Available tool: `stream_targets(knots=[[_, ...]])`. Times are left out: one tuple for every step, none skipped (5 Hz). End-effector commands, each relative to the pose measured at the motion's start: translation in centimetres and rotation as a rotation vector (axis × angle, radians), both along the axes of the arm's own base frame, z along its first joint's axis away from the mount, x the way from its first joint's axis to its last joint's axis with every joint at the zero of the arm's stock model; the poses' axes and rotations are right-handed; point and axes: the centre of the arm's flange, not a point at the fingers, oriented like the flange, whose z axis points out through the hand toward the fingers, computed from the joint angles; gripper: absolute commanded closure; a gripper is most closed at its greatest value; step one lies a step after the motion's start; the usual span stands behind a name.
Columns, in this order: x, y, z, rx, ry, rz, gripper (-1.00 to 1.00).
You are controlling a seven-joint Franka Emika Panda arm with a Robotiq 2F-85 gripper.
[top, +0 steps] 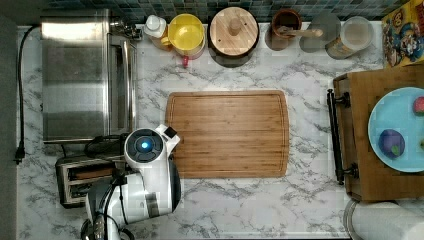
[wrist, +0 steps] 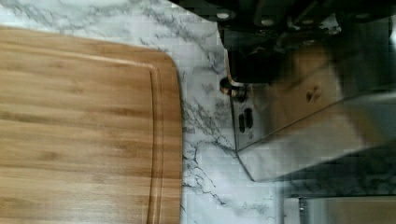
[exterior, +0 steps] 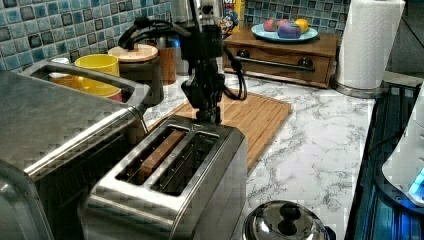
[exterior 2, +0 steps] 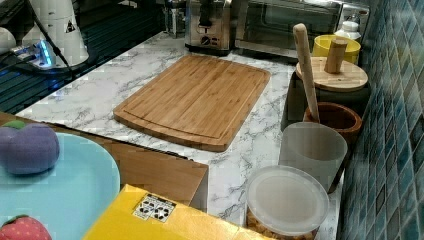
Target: Turn on the toaster.
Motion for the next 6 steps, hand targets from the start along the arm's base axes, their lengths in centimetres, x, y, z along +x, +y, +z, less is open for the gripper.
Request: stream_targets(knots=[[-10.17,-7.53,-16.52,-0.175,0.356,-0.065,1.0],[-10.16,-7.52,-16.52,-0.174,0.356,-0.065,1.0],[-10.16,-7.52,-16.52,-0.174,0.356,-0.065,1.0],[-10.14,-7.52,-16.51,-0.174,0.355,-0.065,1.0],[-10.15,-7.52,-16.51,-0.174,0.355,-0.065,1.0],[-10.14,-7.52,-16.51,-0.174,0.355,-0.065,1.0]])
